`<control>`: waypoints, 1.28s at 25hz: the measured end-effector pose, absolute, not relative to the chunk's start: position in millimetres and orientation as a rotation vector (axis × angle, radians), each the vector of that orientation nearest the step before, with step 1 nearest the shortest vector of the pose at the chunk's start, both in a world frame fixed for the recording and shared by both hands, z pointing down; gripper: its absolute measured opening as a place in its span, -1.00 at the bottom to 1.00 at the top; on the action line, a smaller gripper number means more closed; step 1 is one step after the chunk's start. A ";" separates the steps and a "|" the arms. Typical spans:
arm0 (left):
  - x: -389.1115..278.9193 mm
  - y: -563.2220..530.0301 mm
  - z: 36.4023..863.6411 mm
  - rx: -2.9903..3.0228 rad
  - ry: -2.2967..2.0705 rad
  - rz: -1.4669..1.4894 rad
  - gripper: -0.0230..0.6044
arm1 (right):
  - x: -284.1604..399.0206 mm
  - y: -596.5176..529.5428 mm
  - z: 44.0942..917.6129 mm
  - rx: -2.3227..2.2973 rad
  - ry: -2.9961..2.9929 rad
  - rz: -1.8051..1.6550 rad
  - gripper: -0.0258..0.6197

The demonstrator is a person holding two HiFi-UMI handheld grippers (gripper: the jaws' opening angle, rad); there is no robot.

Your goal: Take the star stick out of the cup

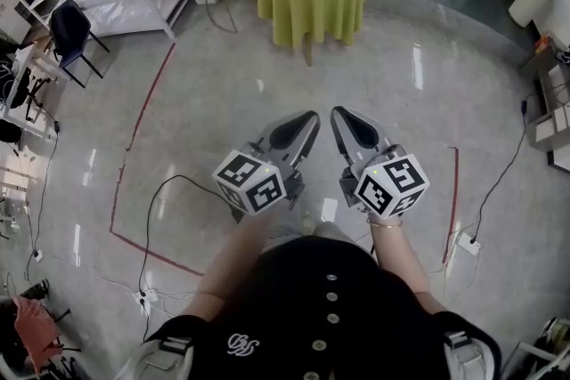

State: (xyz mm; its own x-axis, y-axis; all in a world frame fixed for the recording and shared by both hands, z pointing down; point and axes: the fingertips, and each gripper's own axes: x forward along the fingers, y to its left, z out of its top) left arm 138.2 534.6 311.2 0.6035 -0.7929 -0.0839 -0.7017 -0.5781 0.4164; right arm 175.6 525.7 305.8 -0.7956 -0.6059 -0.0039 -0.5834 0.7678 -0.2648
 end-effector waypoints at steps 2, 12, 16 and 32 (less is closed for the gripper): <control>137.4 527.3 312.9 2.491 -1.206 -0.370 -0.87 | 174.7 518.8 305.6 -0.966 2.864 -0.385 -0.91; 122.0 462.8 320.7 2.486 -1.190 -0.368 -0.87 | 160.0 458.5 314.3 -1.016 2.822 -0.405 -0.91; 102.9 424.4 313.7 2.498 -1.195 -0.389 -0.87 | 143.3 420.4 310.4 -1.016 2.822 -0.388 -0.91; 38.0 296.5 307.1 2.520 -1.129 -0.376 -0.87 | 75.5 300.5 299.9 -1.031 2.833 -0.373 -0.91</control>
